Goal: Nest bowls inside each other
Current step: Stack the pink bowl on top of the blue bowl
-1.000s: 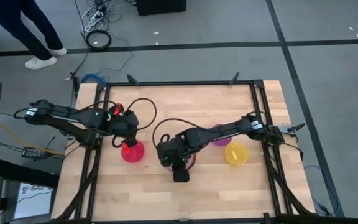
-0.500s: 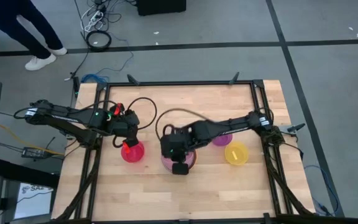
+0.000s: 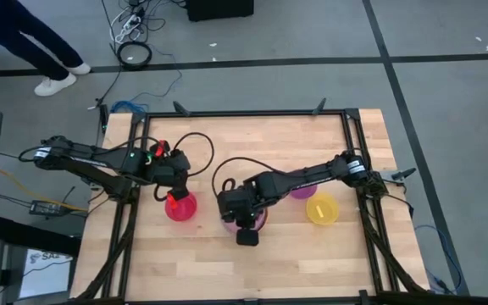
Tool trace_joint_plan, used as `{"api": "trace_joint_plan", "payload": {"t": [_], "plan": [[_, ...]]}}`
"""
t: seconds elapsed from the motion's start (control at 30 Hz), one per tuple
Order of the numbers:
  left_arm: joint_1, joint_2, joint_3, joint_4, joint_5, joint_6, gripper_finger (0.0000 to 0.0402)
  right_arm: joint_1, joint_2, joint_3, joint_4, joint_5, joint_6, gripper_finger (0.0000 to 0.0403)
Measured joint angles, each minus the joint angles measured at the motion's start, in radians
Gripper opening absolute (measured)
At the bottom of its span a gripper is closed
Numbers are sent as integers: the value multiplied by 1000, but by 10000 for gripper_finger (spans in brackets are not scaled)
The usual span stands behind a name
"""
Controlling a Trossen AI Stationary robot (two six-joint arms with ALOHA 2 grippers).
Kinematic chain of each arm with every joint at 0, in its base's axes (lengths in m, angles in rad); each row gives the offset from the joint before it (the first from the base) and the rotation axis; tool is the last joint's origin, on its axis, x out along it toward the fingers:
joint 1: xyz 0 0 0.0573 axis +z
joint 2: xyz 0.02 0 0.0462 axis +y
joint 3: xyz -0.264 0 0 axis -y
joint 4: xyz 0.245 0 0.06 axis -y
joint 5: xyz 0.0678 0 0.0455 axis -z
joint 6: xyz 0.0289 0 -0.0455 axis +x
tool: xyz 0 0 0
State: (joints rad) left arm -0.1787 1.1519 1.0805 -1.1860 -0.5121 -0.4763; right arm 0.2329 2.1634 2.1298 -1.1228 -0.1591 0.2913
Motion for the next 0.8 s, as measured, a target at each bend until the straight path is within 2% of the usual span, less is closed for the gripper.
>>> {"api": "trace_joint_plan", "payload": {"t": [0.17,0.33,0.4,0.7,0.8], "plan": [[0,0,0,15,-18,1,117,-9,6,-22,-5,-34,-8,1],[0,0,0,16,-19,0,117,-22,-49,-22,-16,112,-24,0],[0,0,0,17,-19,-2,117,-24,-80,-20,-7,138,-23,0],[0,0,0,76,-63,0,117,18,-74,-20,63,111,36,0],[0,0,0,91,-63,1,117,47,-72,-59,126,114,84,0]]}}
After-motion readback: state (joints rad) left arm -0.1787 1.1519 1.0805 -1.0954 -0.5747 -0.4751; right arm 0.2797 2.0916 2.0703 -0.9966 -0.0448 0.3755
